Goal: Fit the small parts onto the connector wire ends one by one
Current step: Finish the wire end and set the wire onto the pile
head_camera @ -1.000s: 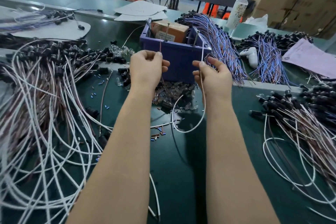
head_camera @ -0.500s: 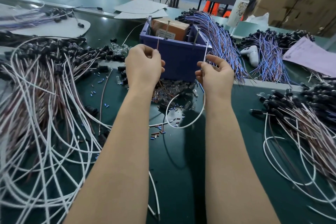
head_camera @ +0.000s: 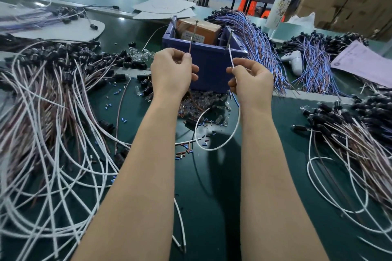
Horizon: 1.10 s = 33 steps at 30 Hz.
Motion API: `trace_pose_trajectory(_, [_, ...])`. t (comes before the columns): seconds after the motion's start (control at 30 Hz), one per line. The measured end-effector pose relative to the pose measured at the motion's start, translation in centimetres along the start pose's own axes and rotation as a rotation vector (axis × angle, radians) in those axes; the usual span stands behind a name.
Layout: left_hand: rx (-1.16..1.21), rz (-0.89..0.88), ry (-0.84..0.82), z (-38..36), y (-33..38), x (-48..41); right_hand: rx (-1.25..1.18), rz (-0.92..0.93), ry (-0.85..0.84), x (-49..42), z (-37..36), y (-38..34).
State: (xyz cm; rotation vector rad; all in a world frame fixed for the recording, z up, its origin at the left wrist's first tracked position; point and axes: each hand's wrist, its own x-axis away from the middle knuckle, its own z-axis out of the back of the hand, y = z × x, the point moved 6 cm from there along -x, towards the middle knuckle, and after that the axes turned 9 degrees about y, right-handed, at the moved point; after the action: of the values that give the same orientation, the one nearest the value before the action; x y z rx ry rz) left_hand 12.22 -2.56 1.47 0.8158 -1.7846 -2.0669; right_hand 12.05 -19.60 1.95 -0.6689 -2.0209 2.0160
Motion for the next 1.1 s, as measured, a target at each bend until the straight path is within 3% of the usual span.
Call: trace_pose_trajectory(1.1, [0.096, 0.036, -0.019, -1.1, 0.0, 0.1, 0.052, 0.008, -0.015, 0.2, 0.1, -0.6])
